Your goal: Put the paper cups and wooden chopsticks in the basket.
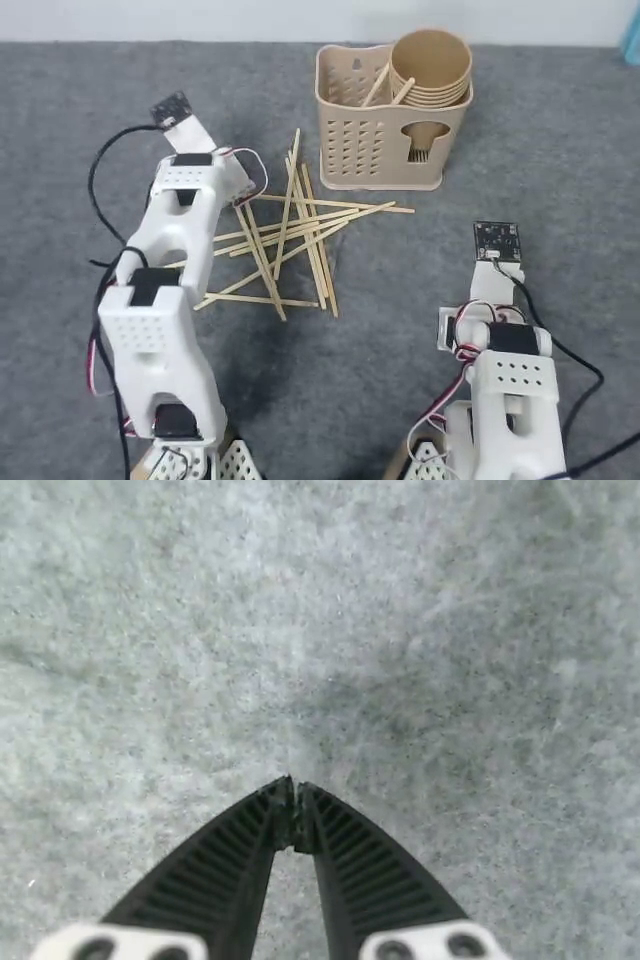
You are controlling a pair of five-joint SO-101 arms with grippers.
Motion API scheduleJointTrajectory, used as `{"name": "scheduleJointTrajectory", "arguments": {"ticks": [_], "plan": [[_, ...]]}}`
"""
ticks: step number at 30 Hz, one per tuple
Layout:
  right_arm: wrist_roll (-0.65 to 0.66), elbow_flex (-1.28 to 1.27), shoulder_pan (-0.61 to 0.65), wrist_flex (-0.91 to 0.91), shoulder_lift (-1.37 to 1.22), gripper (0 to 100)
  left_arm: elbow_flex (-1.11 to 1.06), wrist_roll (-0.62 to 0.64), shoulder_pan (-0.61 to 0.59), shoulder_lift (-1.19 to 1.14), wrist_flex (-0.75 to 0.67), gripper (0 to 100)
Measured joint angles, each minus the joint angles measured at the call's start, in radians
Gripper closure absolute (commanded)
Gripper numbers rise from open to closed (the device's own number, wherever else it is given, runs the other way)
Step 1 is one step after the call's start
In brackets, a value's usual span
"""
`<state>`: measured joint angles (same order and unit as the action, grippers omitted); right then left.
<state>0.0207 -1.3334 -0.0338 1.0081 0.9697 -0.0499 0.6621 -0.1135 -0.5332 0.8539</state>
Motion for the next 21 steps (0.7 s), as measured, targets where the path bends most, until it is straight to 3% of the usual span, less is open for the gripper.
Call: {"name": "scheduleJointTrajectory", "arguments": {"ticks": [14, 21], "plan": [[0.0, 0.0, 0.0, 0.0, 0.0, 99.0, 0.361, 0.002, -0.003, -0.153, 0.365, 99], [0.0, 0.0, 0.0, 0.0, 0.0, 99.0, 0.448, 0.002, -0.038, 0.014, 0.5, 99]]}}
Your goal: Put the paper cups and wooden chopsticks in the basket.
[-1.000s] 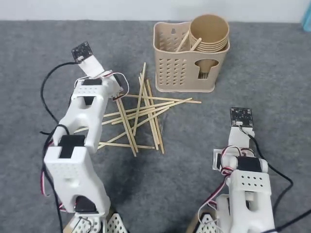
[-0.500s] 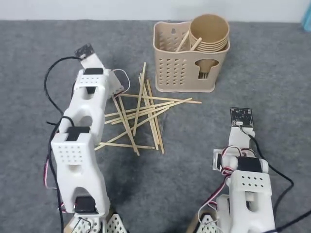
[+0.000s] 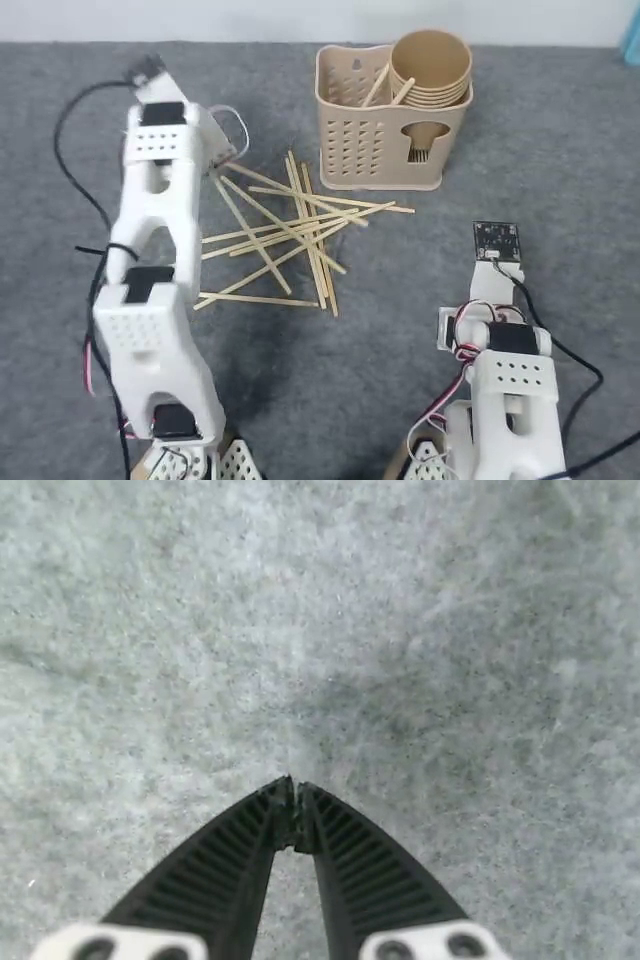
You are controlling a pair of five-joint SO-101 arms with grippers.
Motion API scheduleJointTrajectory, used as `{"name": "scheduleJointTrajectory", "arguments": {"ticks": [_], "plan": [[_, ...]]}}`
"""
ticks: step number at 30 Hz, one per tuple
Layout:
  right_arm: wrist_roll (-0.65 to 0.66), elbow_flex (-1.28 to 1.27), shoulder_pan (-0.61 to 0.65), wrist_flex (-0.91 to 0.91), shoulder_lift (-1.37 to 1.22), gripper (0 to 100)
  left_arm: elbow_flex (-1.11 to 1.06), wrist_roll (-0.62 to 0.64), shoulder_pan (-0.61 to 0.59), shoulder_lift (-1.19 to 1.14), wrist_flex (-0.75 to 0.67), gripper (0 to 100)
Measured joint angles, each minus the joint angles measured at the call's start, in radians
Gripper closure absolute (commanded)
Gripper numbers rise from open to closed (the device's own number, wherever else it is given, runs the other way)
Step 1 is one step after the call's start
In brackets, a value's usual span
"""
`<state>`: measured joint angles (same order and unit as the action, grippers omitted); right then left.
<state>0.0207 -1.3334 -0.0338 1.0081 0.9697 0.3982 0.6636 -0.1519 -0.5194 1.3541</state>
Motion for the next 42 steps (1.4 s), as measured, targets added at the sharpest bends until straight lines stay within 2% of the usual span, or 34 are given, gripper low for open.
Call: {"name": "scheduleJointTrajectory", "arguments": {"ticks": [8, 11, 14, 18, 23, 31, 35, 38, 42], "plan": [[0.0, 0.0, 0.0, 0.0, 0.0, 99.0, -0.009, -0.043, 0.006, 0.333, 0.092, 99], [0.0, 0.0, 0.0, 0.0, 0.0, 99.0, -0.101, -0.069, 0.023, 0.456, 0.094, 99], [0.0, 0.0, 0.0, 0.0, 0.0, 99.0, -0.264, -0.094, 0.046, 0.589, 0.023, 99], [0.0, 0.0, 0.0, 0.0, 0.0, 99.0, -0.529, -0.114, 0.064, 0.799, -0.172, 99], [0.0, 0.0, 0.0, 0.0, 0.0, 99.0, -0.796, -0.123, 0.098, 1.043, -0.485, 99], [0.0, 0.0, 0.0, 0.0, 0.0, 99.0, -0.861, -0.124, 0.146, 1.111, -1.096, 99], [0.0, 0.0, 0.0, 0.0, 0.0, 99.0, -0.836, -0.229, 0.213, 1.043, -1.402, 99], [0.0, 0.0, 0.0, 0.0, 0.0, 99.0, -0.709, -0.356, 0.276, 0.945, -1.425, 99], [0.0, 0.0, 0.0, 0.0, 0.0, 99.0, -0.476, -0.442, 0.334, 0.761, -1.353, 99]]}}
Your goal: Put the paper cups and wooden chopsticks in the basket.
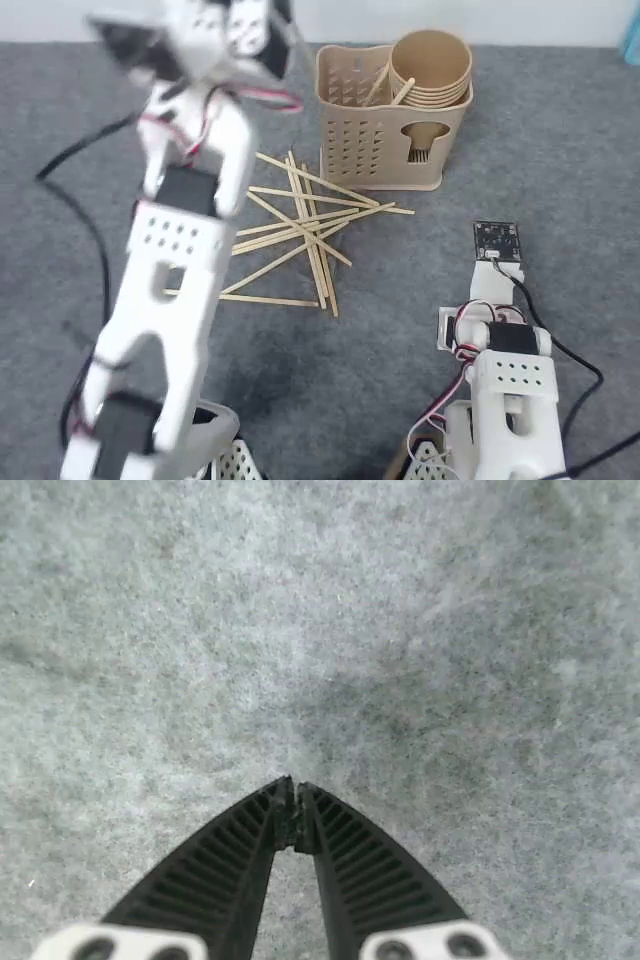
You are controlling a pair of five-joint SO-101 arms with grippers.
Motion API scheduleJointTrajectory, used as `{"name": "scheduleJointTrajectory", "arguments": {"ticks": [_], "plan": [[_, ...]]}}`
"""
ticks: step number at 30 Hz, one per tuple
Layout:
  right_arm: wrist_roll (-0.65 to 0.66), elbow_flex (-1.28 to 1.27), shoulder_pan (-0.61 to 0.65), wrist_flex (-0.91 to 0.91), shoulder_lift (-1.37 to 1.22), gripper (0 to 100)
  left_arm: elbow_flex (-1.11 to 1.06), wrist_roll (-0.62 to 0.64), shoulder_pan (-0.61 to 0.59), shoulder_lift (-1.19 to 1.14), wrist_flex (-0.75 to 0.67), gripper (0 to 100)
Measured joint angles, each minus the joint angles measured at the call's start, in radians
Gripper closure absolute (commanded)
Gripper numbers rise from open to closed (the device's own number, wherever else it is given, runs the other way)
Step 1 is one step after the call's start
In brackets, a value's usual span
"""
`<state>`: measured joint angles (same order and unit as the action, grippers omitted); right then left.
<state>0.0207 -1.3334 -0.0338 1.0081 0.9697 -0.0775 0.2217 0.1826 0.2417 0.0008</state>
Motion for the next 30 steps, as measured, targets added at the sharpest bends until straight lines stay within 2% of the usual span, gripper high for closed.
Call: {"name": "scheduleJointTrajectory", "arguments": {"ticks": [6, 11, 14, 21, 30], "plan": [[0.0, 0.0, 0.0, 0.0, 0.0, 99.0, 0.302, -0.006, 0.014, -0.324, 0.012, 99], [0.0, 0.0, 0.0, -0.009, 0.0, 99.0, 0.336, -0.006, 0.014, -0.47, 0.023, 98], [0.0, 0.0, 0.0, -0.009, 0.0, 99.0, 0.322, -0.006, 0.012, -0.48, 0.081, 97], [0.0, 0.0, 0.0, -0.009, 0.0, 99.0, 0.316, -0.005, 0.012, -0.48, 0.245, 83], [0.0, 0.0, 0.0, -0.009, 0.0, 99.0, 0.316, 0.149, -0.003, -0.358, 0.443, 88]]}}
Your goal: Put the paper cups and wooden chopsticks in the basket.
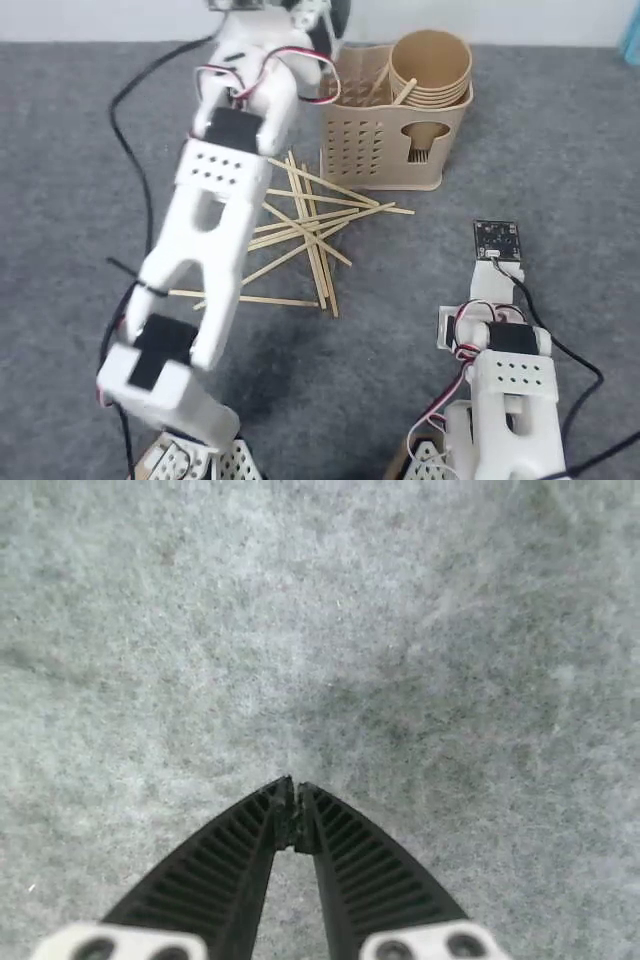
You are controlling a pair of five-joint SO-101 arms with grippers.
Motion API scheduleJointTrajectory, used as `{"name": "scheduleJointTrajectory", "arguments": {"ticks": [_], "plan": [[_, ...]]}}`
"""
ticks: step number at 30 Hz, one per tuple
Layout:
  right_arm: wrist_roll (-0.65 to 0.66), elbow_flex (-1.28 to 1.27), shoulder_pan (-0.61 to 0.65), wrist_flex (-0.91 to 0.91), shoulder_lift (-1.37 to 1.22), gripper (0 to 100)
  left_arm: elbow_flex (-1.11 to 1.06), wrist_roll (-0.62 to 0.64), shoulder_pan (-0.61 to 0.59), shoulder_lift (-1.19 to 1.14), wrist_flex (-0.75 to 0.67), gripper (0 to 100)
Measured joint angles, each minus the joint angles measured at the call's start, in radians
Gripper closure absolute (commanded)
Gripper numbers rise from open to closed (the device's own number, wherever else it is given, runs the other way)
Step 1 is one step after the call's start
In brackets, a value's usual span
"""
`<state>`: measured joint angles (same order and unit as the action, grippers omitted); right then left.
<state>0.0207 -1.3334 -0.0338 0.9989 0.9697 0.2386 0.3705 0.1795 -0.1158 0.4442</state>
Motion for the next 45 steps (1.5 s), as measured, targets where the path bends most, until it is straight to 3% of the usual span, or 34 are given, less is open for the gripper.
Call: {"name": "scheduleJointTrajectory", "arguments": {"ticks": [7, 12, 16, 24, 32, 38, 45], "plan": [[0.0, 0.0, 0.0, 0.0, 0.0, 99.0, 0.002, 0.153, -0.141, 0.166, 0.299, 88], [0.0, 0.0, 0.0, 0.0, 0.0, 99.0, -0.037, 0.342, -0.284, 0.161, 0.537, 88], [0.0, 0.0, 0.0, 0.0, 0.0, 99.0, -0.117, 0.42, -0.341, 0.081, 0.632, 88], [0.0, 0.0, 0.0, 0.0, 0.0, 99.0, -0.288, 0.502, -0.348, -0.132, 0.594, 88], [0.0, 0.0, 0.0, 0.0, 0.0, 99.0, -0.295, 0.511, -0.348, -0.344, 0.488, 88], [0.0, 0.0, 0.0, 0.0, 0.0, 99.0, -0.295, 0.545, -0.347, -0.387, 0.376, 88], [0.0, 0.0, 0.0, 0.0, 0.0, 99.0, -0.295, 0.548, -0.299, -0.387, 0.361, 88]]}}
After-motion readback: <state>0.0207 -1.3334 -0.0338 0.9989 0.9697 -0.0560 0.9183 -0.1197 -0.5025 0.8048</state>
